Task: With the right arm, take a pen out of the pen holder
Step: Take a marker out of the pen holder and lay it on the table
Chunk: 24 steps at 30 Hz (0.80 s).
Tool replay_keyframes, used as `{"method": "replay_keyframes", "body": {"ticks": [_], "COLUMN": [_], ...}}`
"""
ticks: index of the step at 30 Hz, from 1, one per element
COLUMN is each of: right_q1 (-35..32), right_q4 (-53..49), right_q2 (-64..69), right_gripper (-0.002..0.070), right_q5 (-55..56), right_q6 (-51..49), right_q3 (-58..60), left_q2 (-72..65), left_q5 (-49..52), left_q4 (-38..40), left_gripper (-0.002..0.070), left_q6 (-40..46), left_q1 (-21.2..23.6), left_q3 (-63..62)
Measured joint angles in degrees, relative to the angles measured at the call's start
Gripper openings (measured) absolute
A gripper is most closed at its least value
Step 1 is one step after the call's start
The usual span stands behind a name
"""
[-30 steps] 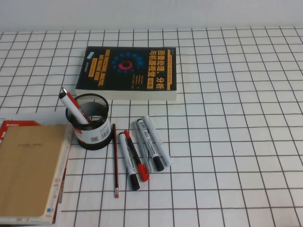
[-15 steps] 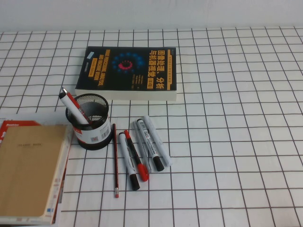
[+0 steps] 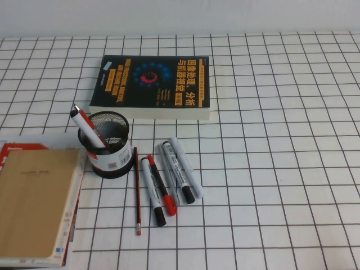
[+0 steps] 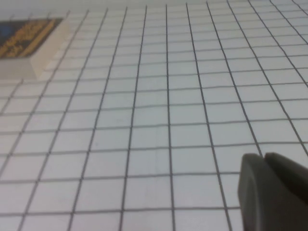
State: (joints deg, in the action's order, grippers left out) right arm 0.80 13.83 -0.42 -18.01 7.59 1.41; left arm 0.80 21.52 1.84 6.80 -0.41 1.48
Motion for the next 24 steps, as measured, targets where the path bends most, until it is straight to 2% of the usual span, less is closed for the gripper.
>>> {"method": "replay_keyframes", "body": {"ticks": [8, 12, 19, 24], "right_q1": [0.0, 0.0, 0.0, 0.0], "right_q4": [21.5, 29.1, 33.9, 34.7], "right_q2": [0.0, 0.0, 0.0, 0.5], "right_gripper": [-0.0016, -0.0016, -0.0016, -0.0016], "right_q5": [11.3, 13.1, 14.2, 7.4], "right_q6": [0.0, 0.0, 0.0, 0.0], "right_q3": [0.0, 0.0, 0.0, -2.2], "left_q2": [0.0, 0.0, 0.0, 0.0], "left_q5": [0.0, 0.0, 0.0, 0.0], "left_q4": [0.0, 0.0, 0.0, 0.0], "left_gripper": [-0.0004, -0.0004, -0.0004, -0.0004], "left_q6": [0.0, 0.0, 0.0, 0.0], "left_q1": [0.0, 0.0, 0.0, 0.0], "left_q3": [0.0, 0.0, 0.0, 0.0]}}
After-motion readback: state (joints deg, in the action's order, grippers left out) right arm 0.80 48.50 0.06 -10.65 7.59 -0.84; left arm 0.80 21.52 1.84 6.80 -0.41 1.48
